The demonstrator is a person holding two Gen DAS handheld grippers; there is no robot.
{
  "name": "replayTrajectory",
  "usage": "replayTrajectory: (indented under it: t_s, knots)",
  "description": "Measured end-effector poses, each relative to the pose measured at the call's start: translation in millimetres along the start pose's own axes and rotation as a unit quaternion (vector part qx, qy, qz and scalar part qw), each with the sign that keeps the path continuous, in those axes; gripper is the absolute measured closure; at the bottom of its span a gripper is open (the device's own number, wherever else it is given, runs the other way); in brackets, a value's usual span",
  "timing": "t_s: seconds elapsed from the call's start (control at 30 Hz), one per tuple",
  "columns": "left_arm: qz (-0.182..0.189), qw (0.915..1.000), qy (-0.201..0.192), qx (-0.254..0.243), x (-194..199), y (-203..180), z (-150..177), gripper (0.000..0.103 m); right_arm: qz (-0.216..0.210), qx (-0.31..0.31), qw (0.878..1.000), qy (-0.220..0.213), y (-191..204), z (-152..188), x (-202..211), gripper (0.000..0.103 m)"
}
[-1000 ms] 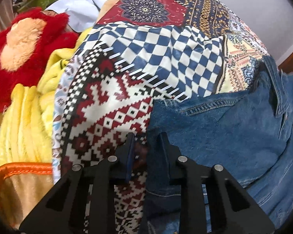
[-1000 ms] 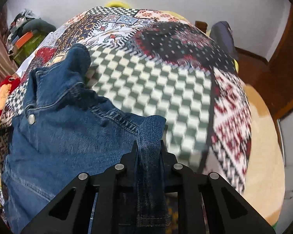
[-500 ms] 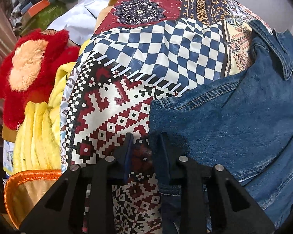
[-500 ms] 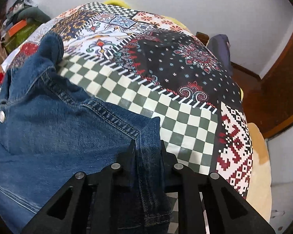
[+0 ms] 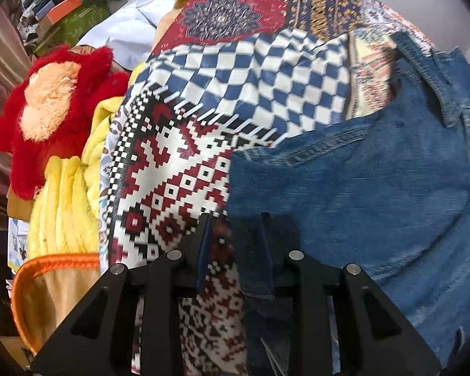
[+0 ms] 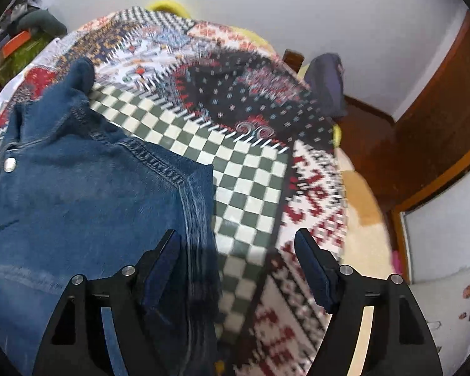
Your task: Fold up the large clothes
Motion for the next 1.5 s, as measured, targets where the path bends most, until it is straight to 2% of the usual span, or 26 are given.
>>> replayTrajectory:
  t_s: [0.2,0.27,0.47,0.53,0.57,0.6,0.67,0.8,0.9,1.03,1.1,1.17,1.23,1.33,1.43,1.5]
  knots:
    - [0.026,0.9984,-0.049,-0.012,63.1,-21.4,-8.8,0.071,-0.050,-0.015,0.997,-0.055,8.6,-8.0,80.5,0.029]
    - [0.036,0.9966,-0.072,-0.019,89.7,-29.0,-10.9,0.066,-0.063,-0.012,0.995,-0.076,14.1,-9.3,111.9,0.029]
    - [0.063,0.9887,-0.133,-0.029,162.7,-43.7,-2.8,0.065,-0.091,-0.014,0.990,-0.107,24.3,3.3,179.9,0.027]
    - [0.070,0.9857,-0.150,-0.029,183.4,-46.0,3.3,0.050,-0.099,-0.016,0.988,-0.114,26.0,13.7,200.4,0.023]
    - [0.071,0.9837,-0.163,-0.027,195.9,-46.9,7.9,0.036,-0.102,-0.016,0.988,-0.117,27.1,18.3,208.3,0.022]
    - [0.072,0.9811,-0.177,-0.027,208.6,-47.2,12.8,0.032,-0.108,-0.014,0.987,-0.120,28.7,25.5,218.9,0.021]
    - [0.075,0.9777,-0.194,-0.032,225.9,-47.9,22.1,0.030,-0.117,-0.014,0.985,-0.123,29.8,39.1,233.5,0.021]
    - [0.077,0.9753,-0.204,-0.034,249.5,-45.5,49.3,0.016,-0.123,-0.017,0.984,-0.124,30.0,75.1,256.1,0.013]
    - [0.081,0.9739,-0.210,-0.032,258.5,-43.1,70.8,0.012,-0.125,-0.010,0.985,-0.121,33.8,99.4,262.9,0.012]
    - [0.081,0.9756,-0.203,-0.015,257.3,-37.0,100.4,0.006,-0.127,-0.008,0.988,-0.089,38.3,132.8,253.9,0.012]
    - [0.102,0.9762,-0.191,0.006,247.6,-34.9,119.6,0.003,-0.131,-0.015,0.989,-0.074,39.6,151.6,246.3,0.012]
    - [0.118,0.9806,-0.154,0.032,226.4,-31.4,143.6,0.003,-0.136,-0.025,0.989,-0.054,39.0,170.3,233.8,0.012]
    - [0.116,0.9848,-0.114,0.061,202.2,-23.4,168.4,0.003,-0.133,-0.042,0.990,-0.026,36.5,189.0,217.1,0.012]
    - [0.115,0.9857,-0.070,0.101,177.7,-12.4,199.1,0.003,-0.153,-0.077,0.985,0.001,34.7,213.9,202.1,0.012]
    - [0.131,0.9792,-0.035,0.151,162.0,-2.7,226.1,0.004,-0.170,-0.108,0.979,0.018,32.6,230.6,194.8,0.013]
    - [0.151,0.9706,-0.016,0.186,154.9,-3.4,240.8,0.004,-0.186,-0.132,0.973,0.032,33.1,242.7,190.5,0.013]
Point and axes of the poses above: each gripper's, at about its wrist camera, not at the fingertips, and x roughly against the way its jaws point, y to its left, z to its underside, the point moved 10 cm from there along -x, roughly the way its jaws point, and after that the axes turned 6 degrees about -y, right-handed, at the moved point
